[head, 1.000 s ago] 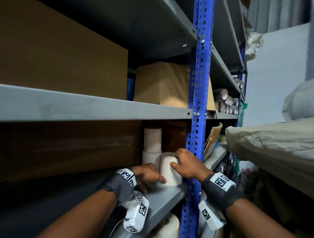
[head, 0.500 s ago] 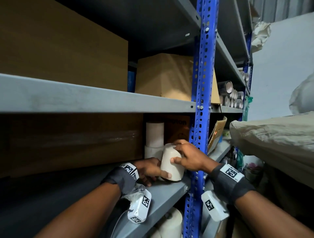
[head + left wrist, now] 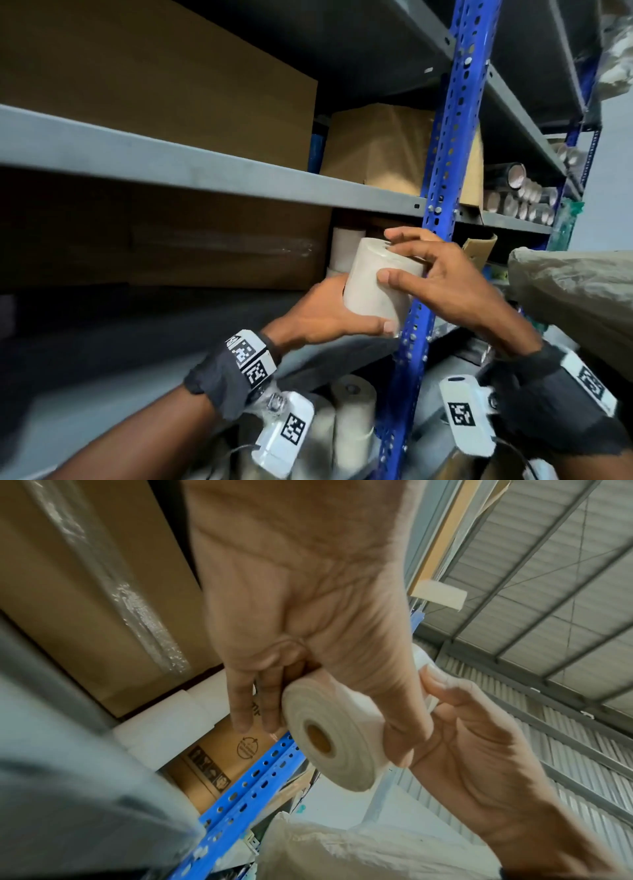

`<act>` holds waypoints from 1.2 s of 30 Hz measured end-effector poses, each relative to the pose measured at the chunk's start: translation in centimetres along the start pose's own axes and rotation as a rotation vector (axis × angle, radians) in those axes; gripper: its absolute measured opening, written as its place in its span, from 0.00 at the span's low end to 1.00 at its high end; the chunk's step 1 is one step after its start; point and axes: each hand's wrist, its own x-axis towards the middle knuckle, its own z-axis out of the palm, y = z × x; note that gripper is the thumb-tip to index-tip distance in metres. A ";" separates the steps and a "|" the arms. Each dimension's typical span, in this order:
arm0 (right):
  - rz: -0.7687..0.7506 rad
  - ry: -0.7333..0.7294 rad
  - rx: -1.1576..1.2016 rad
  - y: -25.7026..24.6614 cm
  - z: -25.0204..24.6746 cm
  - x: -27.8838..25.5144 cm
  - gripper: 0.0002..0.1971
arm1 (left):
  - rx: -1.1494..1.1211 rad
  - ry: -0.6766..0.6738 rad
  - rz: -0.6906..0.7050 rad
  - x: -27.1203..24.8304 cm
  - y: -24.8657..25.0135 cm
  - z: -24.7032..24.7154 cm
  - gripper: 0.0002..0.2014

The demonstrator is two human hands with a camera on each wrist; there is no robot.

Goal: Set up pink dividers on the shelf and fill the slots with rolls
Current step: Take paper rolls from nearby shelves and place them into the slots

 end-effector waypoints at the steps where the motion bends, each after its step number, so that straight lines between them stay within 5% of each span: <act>1: -0.019 -0.017 0.010 -0.9 0.2 -0.8 0.15 | -0.010 0.036 -0.003 -1.6 0.5 0.3 0.28; 11: -0.128 -0.300 0.176 -10.2 5.1 -9.1 0.22 | -0.023 0.338 -0.137 -20.9 4.1 2.7 0.28; 22: -0.353 -0.613 0.246 -20.8 14.6 -13.1 0.29 | 0.122 0.717 -0.261 -38.7 8.8 0.0 0.34; 36: -0.495 -0.769 0.386 -35.3 27.4 -17.7 0.26 | 0.284 0.878 -0.257 -57.2 12.6 -7.6 0.40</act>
